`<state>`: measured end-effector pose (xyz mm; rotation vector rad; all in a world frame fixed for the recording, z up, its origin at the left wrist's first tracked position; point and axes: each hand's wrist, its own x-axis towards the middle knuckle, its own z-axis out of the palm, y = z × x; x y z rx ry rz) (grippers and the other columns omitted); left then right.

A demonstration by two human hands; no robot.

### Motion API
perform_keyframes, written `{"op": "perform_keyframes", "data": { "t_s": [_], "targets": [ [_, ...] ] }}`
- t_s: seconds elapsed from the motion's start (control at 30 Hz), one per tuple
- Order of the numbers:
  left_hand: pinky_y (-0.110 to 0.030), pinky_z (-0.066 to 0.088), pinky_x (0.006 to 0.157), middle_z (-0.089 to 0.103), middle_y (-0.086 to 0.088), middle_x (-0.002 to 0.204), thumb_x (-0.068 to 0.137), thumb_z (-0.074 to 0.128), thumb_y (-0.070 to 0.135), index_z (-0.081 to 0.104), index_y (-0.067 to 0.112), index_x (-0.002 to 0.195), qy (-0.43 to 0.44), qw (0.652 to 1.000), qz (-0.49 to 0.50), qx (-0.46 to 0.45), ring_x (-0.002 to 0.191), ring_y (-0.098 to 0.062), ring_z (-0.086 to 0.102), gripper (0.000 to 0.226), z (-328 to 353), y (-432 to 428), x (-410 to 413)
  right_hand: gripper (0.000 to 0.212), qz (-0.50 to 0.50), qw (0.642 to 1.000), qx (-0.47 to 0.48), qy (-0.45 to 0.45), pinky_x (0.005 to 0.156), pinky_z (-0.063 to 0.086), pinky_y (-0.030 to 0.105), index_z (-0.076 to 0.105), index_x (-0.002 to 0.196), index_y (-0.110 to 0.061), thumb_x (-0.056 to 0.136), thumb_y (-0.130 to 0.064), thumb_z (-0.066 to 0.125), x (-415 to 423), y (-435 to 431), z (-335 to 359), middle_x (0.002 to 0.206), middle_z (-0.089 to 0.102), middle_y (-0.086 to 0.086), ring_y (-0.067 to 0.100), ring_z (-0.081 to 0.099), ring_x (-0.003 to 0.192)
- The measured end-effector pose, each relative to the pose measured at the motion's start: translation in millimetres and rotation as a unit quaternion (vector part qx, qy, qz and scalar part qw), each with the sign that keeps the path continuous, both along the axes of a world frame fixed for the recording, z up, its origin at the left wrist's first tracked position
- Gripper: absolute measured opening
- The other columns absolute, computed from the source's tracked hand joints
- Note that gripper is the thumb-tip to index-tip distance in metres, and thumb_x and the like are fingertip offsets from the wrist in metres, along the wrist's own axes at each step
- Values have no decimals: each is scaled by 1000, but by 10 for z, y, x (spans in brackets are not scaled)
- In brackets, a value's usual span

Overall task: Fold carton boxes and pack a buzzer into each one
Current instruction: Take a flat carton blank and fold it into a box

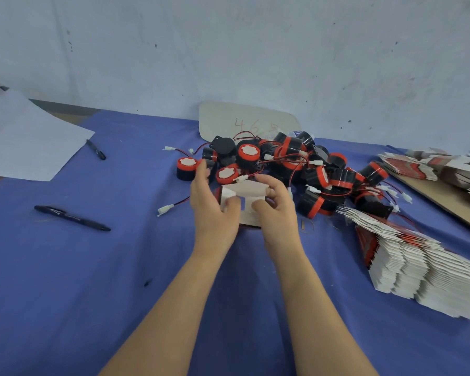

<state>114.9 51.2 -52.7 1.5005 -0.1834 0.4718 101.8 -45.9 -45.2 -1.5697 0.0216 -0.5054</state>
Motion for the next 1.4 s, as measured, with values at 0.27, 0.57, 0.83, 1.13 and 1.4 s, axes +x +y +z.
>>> {"op": "perform_keyframes", "data": {
  "t_s": [0.27,0.57,0.83,1.13,1.4],
  "targets": [
    [-2,40,82,52,16,124,97,43,7,47,44,112,76,995,-69,-19,107,8,50,40,-8,96,36,44,39,986,-161,-20,100,39,19,65,98,-31,89,7,46,-52,66,5,129,53,-5,2,42,126],
    [-9,48,66,73,18,90,78,41,12,74,41,87,93,977,-138,-135,86,5,65,45,117,200,44,27,110,984,-143,16,89,46,22,63,110,-30,93,-11,58,-113,1,72,116,59,-12,1,53,107],
    [-12,48,70,71,7,103,91,36,22,74,39,85,78,976,-131,-158,94,-5,65,42,115,171,21,38,11,971,-239,-1,75,30,-7,59,123,-26,89,-11,63,-16,33,-47,103,47,-26,-30,39,92],
    [-14,51,70,73,10,97,93,42,18,71,26,92,78,968,-145,-190,91,-3,67,30,141,115,-12,29,-33,962,-270,-27,76,31,-4,60,114,-19,89,-4,59,-5,64,-95,112,58,0,-24,41,93],
    [-46,44,103,58,-15,128,95,42,20,66,9,99,84,983,-114,-118,119,-26,55,27,174,118,18,11,1,992,-124,-6,87,46,21,66,101,-21,94,-21,57,-27,63,-32,109,64,-4,4,56,103]
  ]
}}
